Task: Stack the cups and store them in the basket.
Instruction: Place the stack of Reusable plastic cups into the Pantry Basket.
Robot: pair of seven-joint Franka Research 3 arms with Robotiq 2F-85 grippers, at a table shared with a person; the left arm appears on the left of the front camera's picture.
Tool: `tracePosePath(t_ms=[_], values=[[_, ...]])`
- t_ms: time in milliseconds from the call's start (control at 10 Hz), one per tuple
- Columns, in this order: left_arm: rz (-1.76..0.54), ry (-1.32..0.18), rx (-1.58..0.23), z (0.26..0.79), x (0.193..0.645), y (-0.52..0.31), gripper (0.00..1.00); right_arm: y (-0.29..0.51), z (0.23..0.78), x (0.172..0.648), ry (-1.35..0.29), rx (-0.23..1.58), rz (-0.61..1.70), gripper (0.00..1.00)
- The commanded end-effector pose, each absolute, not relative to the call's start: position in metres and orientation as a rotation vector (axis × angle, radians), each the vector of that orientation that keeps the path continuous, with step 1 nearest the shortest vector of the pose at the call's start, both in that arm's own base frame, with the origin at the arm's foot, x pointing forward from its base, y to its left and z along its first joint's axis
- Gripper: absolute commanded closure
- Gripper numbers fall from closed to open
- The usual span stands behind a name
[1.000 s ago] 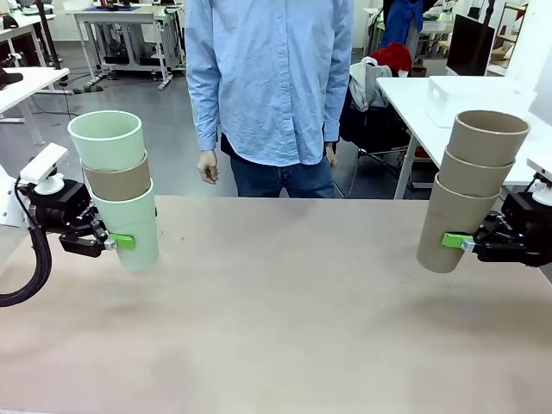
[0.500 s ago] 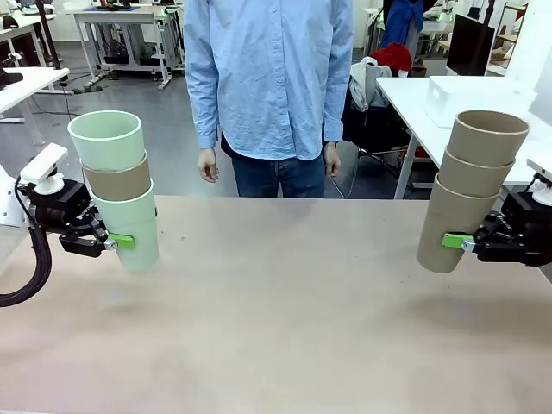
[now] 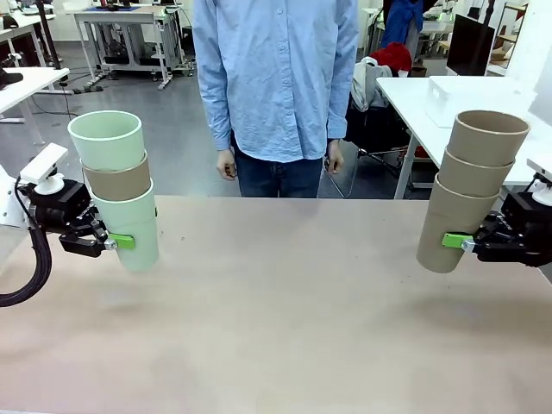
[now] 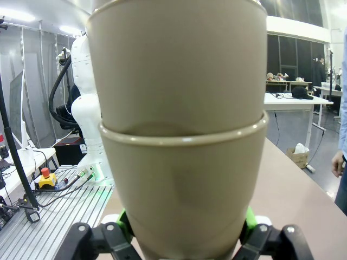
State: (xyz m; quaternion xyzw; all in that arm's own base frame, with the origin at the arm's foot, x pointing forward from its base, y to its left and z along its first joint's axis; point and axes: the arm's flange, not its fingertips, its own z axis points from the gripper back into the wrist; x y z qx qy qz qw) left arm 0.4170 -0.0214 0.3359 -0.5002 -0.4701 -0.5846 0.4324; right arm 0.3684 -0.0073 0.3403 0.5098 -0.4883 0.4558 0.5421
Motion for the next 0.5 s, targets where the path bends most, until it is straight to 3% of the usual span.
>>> tracePosePath(t_ms=[0, 400], values=[[-1.459, -1.175, -1.257, 0.3419, 0.4174, -0.0215, 0.15, -0.0079, 0.344, 0.368, -1.168, 1.21, 1.087, 0.15], [-1.459, -1.175, -1.257, 0.3419, 0.4174, -0.0215, 0.15, -0.0079, 0.344, 0.368, -1.168, 1.21, 1.087, 0.15]])
